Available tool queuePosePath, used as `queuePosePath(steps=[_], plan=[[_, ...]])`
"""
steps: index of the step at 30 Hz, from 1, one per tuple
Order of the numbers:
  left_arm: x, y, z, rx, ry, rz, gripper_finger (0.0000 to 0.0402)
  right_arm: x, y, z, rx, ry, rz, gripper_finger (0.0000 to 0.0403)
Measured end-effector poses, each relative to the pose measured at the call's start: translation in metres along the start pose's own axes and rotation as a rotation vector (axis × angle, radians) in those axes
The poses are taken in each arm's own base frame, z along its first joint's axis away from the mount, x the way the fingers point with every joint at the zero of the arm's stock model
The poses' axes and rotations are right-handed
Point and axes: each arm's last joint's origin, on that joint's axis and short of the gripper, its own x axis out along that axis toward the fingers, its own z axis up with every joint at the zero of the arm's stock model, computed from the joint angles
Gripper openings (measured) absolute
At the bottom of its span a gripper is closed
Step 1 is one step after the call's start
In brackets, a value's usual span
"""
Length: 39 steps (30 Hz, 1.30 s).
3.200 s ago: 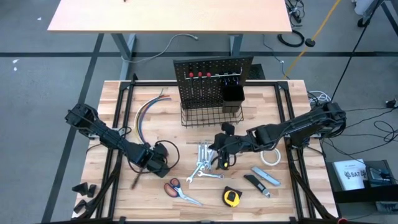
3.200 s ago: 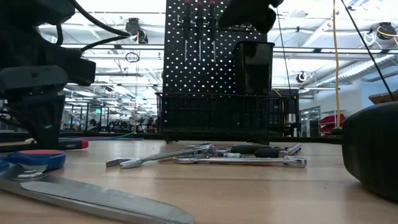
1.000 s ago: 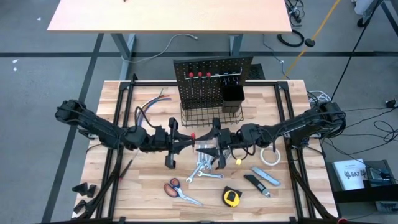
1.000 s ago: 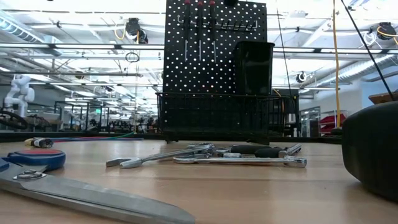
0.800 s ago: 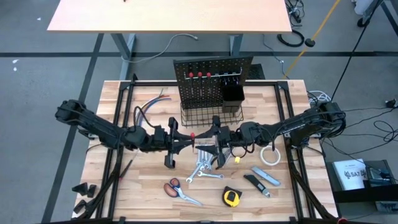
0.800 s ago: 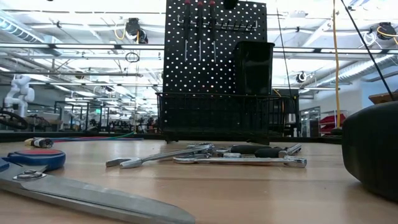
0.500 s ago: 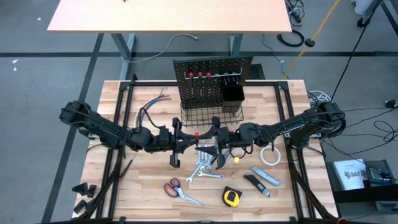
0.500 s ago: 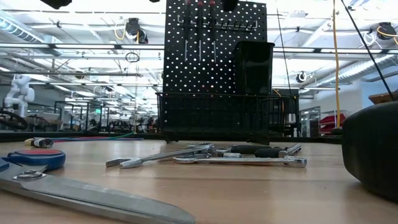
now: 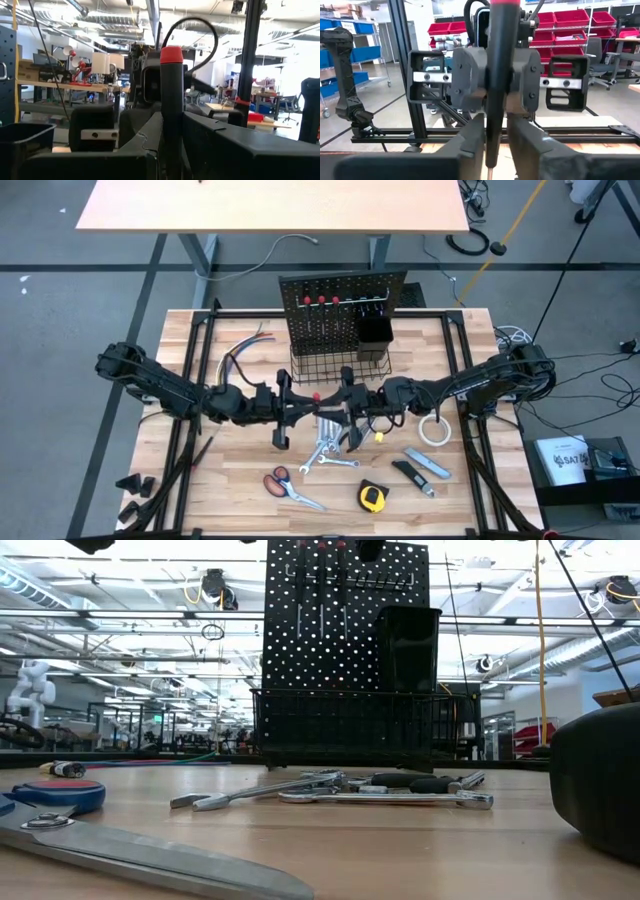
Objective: Hang tools onto peg board
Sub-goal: Hang the nut driver on the pegboard
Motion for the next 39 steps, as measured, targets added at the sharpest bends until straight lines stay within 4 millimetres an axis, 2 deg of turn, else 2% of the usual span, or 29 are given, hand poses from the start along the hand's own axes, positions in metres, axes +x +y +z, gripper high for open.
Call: queuePosePath(steps=[4, 9, 14, 18, 23, 26, 30, 35, 39], plan=[[0.000, 0.000, -0.001, 0.007, 0.012, 0.004, 0.0056, 0.000, -0.001, 0.000, -0.023, 0.003, -0.021, 0.0019], [0.000, 0.000, -0.003, 0.018, 0.028, 0.010, 0.0059, 0.000, -0.001, -0.001, -0.025, 0.010, -0.026, 0.0017], [-0.001, 0.001, -0.009, 0.060, 0.096, 0.067, 0.0082, -0.003, 0.001, -0.003, -0.036, 0.047, -0.089, 0.0017], [-0.003, 0.000, -0.013, 0.105, 0.151, 0.129, 0.0101, -0.012, 0.005, 0.003, -0.065, 0.095, -0.161, 0.0017], [-0.008, -0.005, -0.011, 0.182, 0.207, 0.151, 0.0111, -0.027, 0.011, 0.020, -0.103, 0.085, -0.272, 0.0017], [-0.014, -0.004, -0.003, 0.233, 0.244, 0.179, 0.0112, -0.034, 0.011, 0.027, -0.131, 0.083, -0.347, 0.0017], [-0.027, 0.002, 0.013, 0.283, 0.305, 0.213, 0.0112, -0.049, 0.005, 0.050, -0.138, 0.006, -0.489, 0.0017], [-0.046, 0.011, 0.044, 0.300, 0.295, 0.238, 0.0112, -0.058, -0.019, 0.070, -0.126, -0.066, -0.629, 0.0017], [-0.057, 0.016, 0.064, 0.292, 0.237, 0.259, 0.0112, -0.052, -0.040, 0.083, -0.139, -0.039, -0.709, 0.0017]])
